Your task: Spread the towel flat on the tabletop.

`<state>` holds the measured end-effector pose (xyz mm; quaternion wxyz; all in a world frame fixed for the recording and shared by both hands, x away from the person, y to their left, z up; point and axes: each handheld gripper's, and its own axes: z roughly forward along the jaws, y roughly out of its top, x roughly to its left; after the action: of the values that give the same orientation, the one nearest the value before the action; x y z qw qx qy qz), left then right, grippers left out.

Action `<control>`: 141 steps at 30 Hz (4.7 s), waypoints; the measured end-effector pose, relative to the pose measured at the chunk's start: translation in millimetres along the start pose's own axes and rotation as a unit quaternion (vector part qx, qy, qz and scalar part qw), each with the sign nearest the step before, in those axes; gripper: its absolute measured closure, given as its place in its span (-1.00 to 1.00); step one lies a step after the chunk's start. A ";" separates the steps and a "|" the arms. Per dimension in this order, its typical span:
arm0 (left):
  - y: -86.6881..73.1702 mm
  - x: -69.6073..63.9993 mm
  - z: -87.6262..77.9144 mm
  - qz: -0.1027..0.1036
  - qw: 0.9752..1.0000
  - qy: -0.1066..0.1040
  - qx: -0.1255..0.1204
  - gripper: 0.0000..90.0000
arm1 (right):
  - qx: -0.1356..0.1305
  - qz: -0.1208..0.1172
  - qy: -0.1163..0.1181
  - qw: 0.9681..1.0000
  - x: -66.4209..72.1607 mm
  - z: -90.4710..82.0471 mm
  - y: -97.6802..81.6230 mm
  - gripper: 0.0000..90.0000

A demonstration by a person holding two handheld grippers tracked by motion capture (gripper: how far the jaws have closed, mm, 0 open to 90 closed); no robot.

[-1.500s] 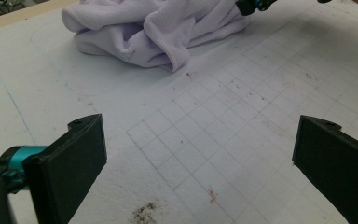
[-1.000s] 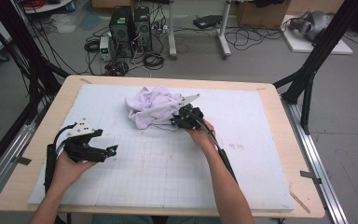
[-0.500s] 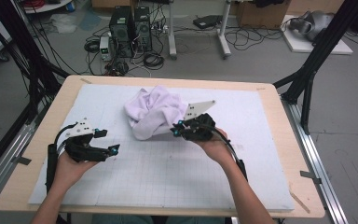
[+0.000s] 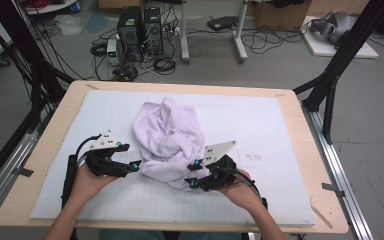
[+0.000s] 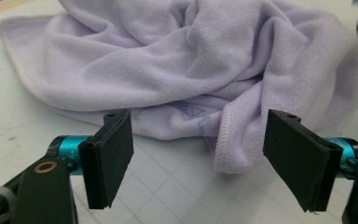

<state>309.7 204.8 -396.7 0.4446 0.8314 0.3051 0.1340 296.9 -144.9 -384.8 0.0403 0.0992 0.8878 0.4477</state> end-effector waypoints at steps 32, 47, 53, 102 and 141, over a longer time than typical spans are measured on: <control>-1.7 -16.0 26.8 0.053 0.996 -0.068 0.038 0.78 | 0.035 0.043 -0.026 0.998 -33.1 3.2 -24.3 0.70; -25.3 -53.8 -36.9 0.073 0.994 -0.075 0.032 0.76 | 0.039 0.018 0.030 0.999 39.2 -13.5 -31.9 0.63; -25.2 -52.7 -48.7 0.077 0.993 -0.076 0.036 0.21 | -0.002 0.048 0.005 0.999 20.9 -24.7 -28.3 0.27; -28.7 -32.7 -35.8 0.060 0.997 -0.023 0.041 0.96 | 0.026 0.029 -0.065 0.997 19.0 -50.7 -44.3 0.90; -30.9 -36.7 -14.1 0.052 0.994 -0.068 0.069 0.92 | 0.050 0.052 0.004 0.997 16.2 -16.3 -51.3 0.87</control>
<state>262.2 204.0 -412.3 0.3981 0.8821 0.2390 0.0791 271.3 -184.0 -416.1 0.0079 0.1453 0.9027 0.4049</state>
